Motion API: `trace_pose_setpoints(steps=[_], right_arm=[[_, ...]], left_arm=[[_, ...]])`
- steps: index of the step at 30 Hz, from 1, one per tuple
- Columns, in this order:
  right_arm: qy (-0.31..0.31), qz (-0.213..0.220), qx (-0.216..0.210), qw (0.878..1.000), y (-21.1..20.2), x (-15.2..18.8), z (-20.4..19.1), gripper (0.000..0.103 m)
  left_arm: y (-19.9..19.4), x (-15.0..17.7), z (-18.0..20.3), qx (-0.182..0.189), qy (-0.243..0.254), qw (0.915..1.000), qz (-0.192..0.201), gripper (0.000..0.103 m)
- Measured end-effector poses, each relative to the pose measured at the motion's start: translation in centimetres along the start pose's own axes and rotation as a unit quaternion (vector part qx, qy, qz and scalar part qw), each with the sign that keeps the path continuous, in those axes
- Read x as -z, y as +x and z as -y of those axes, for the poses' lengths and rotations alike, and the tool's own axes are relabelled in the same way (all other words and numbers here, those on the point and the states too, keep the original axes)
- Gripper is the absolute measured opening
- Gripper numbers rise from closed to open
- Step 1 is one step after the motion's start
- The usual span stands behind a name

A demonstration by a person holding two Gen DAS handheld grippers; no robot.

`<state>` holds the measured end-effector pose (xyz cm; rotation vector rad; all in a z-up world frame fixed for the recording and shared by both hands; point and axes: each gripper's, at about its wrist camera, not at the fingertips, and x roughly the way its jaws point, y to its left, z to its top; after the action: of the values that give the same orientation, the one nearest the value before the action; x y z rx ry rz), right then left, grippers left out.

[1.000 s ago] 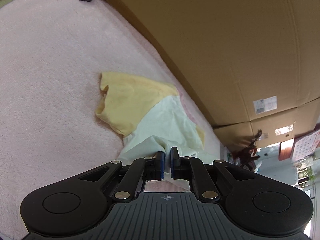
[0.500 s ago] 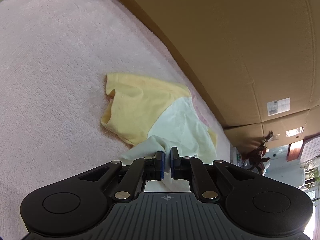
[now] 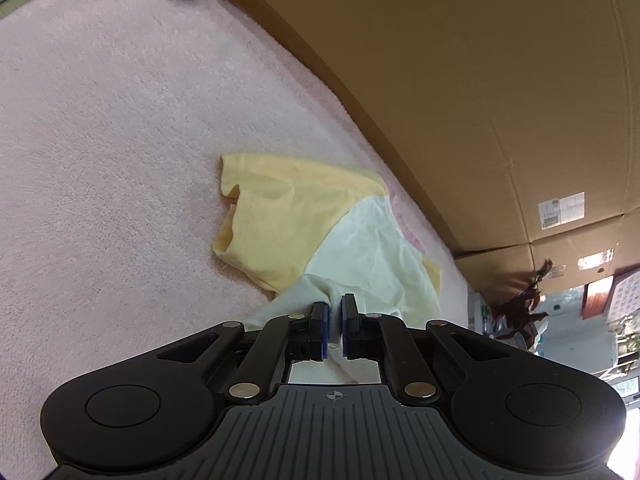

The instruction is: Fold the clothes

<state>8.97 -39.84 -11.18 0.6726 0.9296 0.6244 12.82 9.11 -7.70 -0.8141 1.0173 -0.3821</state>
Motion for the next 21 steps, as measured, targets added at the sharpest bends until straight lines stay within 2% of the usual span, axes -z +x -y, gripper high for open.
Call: trace_pose_setpoints(steps=[6,9,15,16,17,19,21], right_arm=[[0.03,0.016,-0.055,0.998,-5.8,3.1,-1.3,0.006],[0.045,0.024,-0.082,0.995,-8.7,4.7,-2.0,0.006],[0.075,0.04,-0.136,0.987,-14.5,7.8,-3.3,0.006],[0.075,0.041,-0.125,0.989,-14.7,8.2,-2.9,0.006],[0.076,0.041,-0.112,0.99,-14.8,8.6,-2.5,0.006],[0.077,0.041,-0.088,0.992,-15.0,9.3,-1.7,0.008],[0.078,0.042,-0.063,0.994,-15.2,10.1,-0.9,0.01]], left_arm=[[-5.0,3.1,1.6,0.02,0.046,0.9987,0.0,0.002],[-8.1,5.9,1.8,0.028,0.069,0.9972,-0.008,0.002],[-11.6,12.6,0.2,0.004,0.109,0.9928,-0.049,0.003],[-11.4,13.6,-0.4,-0.001,0.112,0.9916,-0.064,0.01],[-11.2,14.6,-1.0,-0.006,0.115,0.9902,-0.079,0.028],[-10.3,15.9,-2.5,-0.027,0.112,0.9881,-0.102,0.033],[-9.5,16.1,-4.4,-0.06,0.098,0.9874,-0.109,0.034]])
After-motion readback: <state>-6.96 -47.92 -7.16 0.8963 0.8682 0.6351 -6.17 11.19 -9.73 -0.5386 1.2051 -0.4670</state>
